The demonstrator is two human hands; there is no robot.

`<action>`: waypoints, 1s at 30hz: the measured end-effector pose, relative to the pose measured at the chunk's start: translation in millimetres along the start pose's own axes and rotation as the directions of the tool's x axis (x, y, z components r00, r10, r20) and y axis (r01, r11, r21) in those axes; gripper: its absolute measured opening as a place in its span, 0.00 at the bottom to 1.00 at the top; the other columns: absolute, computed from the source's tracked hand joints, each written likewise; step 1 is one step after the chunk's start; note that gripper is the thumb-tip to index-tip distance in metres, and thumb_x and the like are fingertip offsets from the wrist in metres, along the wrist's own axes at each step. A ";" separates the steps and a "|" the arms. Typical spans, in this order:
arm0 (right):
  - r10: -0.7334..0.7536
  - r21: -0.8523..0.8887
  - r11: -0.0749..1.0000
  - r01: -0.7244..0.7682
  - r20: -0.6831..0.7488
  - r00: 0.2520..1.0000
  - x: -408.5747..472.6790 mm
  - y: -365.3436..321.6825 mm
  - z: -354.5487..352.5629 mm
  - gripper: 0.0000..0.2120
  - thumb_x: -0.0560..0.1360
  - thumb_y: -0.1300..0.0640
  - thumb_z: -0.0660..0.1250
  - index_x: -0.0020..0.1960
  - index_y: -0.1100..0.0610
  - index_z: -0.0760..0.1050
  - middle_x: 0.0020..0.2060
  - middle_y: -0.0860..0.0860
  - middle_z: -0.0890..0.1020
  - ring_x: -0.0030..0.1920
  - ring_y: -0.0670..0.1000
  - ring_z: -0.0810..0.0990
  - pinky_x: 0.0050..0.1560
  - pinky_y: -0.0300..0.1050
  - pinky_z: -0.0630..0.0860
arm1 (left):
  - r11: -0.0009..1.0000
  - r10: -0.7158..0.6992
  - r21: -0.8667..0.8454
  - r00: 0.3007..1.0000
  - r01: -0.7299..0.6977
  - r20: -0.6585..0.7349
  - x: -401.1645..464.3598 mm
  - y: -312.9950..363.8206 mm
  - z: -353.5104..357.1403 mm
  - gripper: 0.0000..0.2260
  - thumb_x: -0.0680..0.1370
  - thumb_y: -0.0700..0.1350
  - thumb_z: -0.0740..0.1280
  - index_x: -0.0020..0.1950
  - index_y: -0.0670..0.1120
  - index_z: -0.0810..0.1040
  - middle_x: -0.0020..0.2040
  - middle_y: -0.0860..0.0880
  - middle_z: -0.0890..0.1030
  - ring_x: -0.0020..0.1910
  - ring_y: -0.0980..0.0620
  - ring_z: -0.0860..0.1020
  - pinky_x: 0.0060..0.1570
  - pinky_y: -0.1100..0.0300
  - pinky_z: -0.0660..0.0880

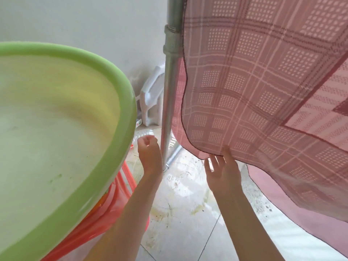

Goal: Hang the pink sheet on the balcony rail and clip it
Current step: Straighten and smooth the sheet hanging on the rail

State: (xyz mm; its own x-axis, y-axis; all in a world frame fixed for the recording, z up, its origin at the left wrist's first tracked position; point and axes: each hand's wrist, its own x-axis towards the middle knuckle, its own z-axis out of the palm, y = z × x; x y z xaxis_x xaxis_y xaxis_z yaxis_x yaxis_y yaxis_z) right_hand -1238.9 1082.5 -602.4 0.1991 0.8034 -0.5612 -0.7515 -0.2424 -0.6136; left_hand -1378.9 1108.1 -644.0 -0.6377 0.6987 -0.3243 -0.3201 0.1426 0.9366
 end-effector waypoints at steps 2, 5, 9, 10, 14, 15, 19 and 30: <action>0.008 0.034 0.999 -0.009 0.022 1.000 -2.8 1.8 3.3 0.05 0.78 0.54 0.63 0.50 0.53 0.76 0.49 0.49 0.80 0.54 0.48 0.78 0.58 0.47 0.71 | 0.995 0.086 -0.048 0.995 -0.083 0.049 19.1 17.0 9.9 0.07 0.77 0.40 0.57 0.50 0.49 0.72 0.52 0.47 0.75 0.53 0.48 0.73 0.57 0.52 0.69; 0.055 0.023 0.998 -0.057 0.056 0.997 -4.5 5.0 7.5 0.04 0.77 0.56 0.63 0.51 0.53 0.76 0.48 0.51 0.80 0.53 0.49 0.78 0.57 0.47 0.72 | 0.983 0.160 -0.129 0.947 -0.128 0.279 37.7 35.8 26.0 0.10 0.78 0.41 0.57 0.56 0.47 0.74 0.52 0.50 0.77 0.51 0.55 0.75 0.52 0.58 0.72; 0.094 0.024 0.995 -0.096 0.073 0.993 -2.7 4.7 7.6 0.04 0.77 0.61 0.64 0.45 0.55 0.76 0.44 0.51 0.79 0.49 0.49 0.78 0.49 0.44 0.74 | 0.985 0.172 -0.061 0.855 -0.163 0.488 57.6 37.0 34.6 0.18 0.75 0.47 0.56 0.60 0.41 0.74 0.46 0.50 0.78 0.46 0.53 0.76 0.49 0.59 0.76; 0.090 0.028 0.995 -0.093 0.075 0.993 -2.3 3.7 7.9 0.04 0.77 0.62 0.64 0.44 0.56 0.76 0.43 0.50 0.79 0.47 0.49 0.78 0.48 0.43 0.74 | 0.987 0.160 -0.065 0.864 -0.147 0.478 61.0 37.1 34.6 0.20 0.75 0.49 0.56 0.64 0.43 0.72 0.54 0.50 0.76 0.53 0.53 0.74 0.59 0.53 0.73; 0.085 0.044 0.995 -0.089 0.073 0.994 0.9 4.0 11.7 0.04 0.78 0.59 0.62 0.46 0.56 0.75 0.42 0.50 0.79 0.48 0.48 0.77 0.51 0.44 0.72 | 0.980 0.174 -0.166 0.887 -0.112 0.427 68.4 42.7 30.8 0.20 0.78 0.48 0.54 0.71 0.51 0.65 0.69 0.57 0.68 0.69 0.59 0.64 0.72 0.53 0.55; 0.097 0.049 0.994 -0.100 0.073 0.993 2.1 5.4 12.5 0.04 0.78 0.58 0.62 0.47 0.56 0.75 0.44 0.51 0.79 0.49 0.49 0.77 0.51 0.45 0.72 | 0.976 0.206 -0.159 0.864 -0.149 0.459 67.9 44.9 30.8 0.22 0.77 0.48 0.54 0.71 0.48 0.66 0.71 0.52 0.67 0.70 0.56 0.63 0.72 0.52 0.55; 0.150 0.039 0.987 -0.154 0.090 0.985 1.8 13.9 15.2 0.03 0.76 0.58 0.65 0.48 0.56 0.76 0.47 0.52 0.80 0.52 0.50 0.78 0.50 0.45 0.73 | 0.976 0.198 -0.168 0.877 -0.137 0.437 63.2 46.2 28.6 0.15 0.69 0.54 0.59 0.46 0.47 0.77 0.50 0.47 0.77 0.55 0.49 0.74 0.67 0.48 0.62; 0.230 -0.025 0.973 -0.230 0.172 0.958 -11.7 34.5 23.5 0.06 0.75 0.62 0.65 0.39 0.60 0.77 0.33 0.52 0.81 0.43 0.51 0.80 0.44 0.44 0.74 | 0.933 0.319 -0.245 0.920 -0.262 0.230 35.5 27.9 -1.2 0.11 0.62 0.50 0.64 0.37 0.44 0.68 0.37 0.45 0.66 0.38 0.53 0.67 0.45 0.61 0.66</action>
State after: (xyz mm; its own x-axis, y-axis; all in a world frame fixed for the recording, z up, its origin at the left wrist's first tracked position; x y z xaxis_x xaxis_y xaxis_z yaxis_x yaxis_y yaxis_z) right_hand -1282.0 1077.6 -604.0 -0.0904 0.8071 -0.5835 -0.7612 -0.4338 -0.4821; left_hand -1411.3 1136.0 -629.6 -0.5276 0.8489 0.0309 -0.3033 -0.2222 0.9266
